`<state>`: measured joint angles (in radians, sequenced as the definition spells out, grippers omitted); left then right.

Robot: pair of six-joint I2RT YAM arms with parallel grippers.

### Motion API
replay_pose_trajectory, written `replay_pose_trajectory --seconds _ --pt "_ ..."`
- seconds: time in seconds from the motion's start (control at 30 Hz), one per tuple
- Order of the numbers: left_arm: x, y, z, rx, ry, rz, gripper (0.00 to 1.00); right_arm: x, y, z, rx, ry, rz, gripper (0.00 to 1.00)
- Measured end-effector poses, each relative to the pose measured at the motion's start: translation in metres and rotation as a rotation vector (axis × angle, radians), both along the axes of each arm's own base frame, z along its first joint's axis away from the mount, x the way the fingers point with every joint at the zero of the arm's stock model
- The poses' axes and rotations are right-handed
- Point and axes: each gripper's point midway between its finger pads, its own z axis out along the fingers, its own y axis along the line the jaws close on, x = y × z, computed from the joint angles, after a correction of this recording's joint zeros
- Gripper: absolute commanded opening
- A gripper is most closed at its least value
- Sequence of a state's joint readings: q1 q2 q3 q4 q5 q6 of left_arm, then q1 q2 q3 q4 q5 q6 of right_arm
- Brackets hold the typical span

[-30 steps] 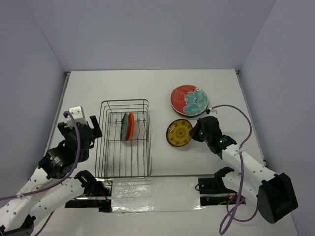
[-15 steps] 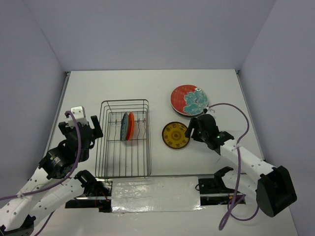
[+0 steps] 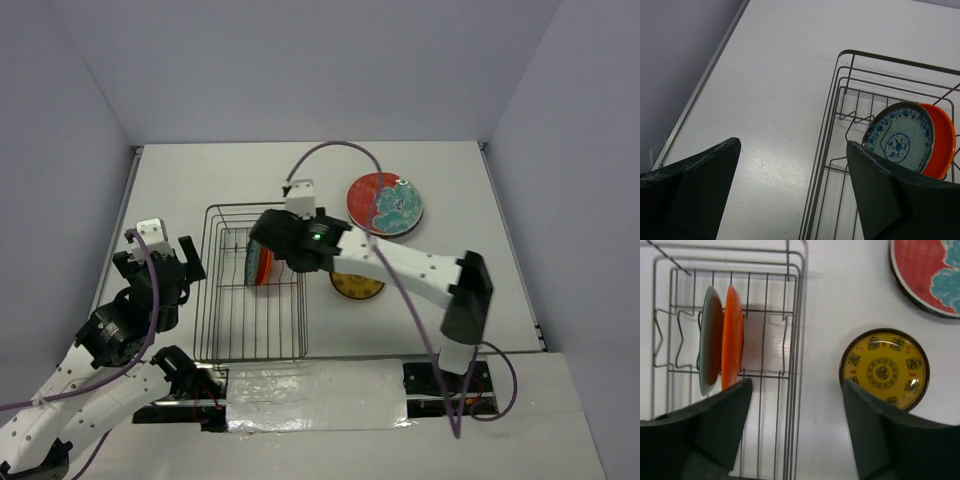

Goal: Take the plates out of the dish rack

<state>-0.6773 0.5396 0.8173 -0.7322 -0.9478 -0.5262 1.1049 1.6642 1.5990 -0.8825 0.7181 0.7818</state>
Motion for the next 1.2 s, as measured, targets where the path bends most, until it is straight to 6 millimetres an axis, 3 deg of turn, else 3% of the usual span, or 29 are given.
replay_pose_trajectory --seconds 0.07,0.23,0.63,0.9,1.2 --pt "-0.001 0.001 0.002 -0.009 -0.011 0.001 1.00 0.003 0.024 -0.018 -0.076 0.018 0.010 0.59" --pt "-0.001 0.001 0.002 -0.008 -0.011 0.002 0.99 0.001 0.048 -0.050 -0.178 0.057 0.043 0.58" --pt "-0.001 0.000 0.001 -0.006 -0.005 -0.003 1.00 0.010 0.072 -0.044 -0.130 0.028 0.076 0.53" --pt "0.000 -0.001 0.001 -0.008 -0.004 -0.011 0.99 0.019 0.082 -0.063 -0.124 0.047 0.085 0.51" --pt "0.000 -0.003 0.001 -0.012 -0.003 -0.019 1.00 0.031 0.084 -0.078 -0.118 0.061 0.065 0.40"
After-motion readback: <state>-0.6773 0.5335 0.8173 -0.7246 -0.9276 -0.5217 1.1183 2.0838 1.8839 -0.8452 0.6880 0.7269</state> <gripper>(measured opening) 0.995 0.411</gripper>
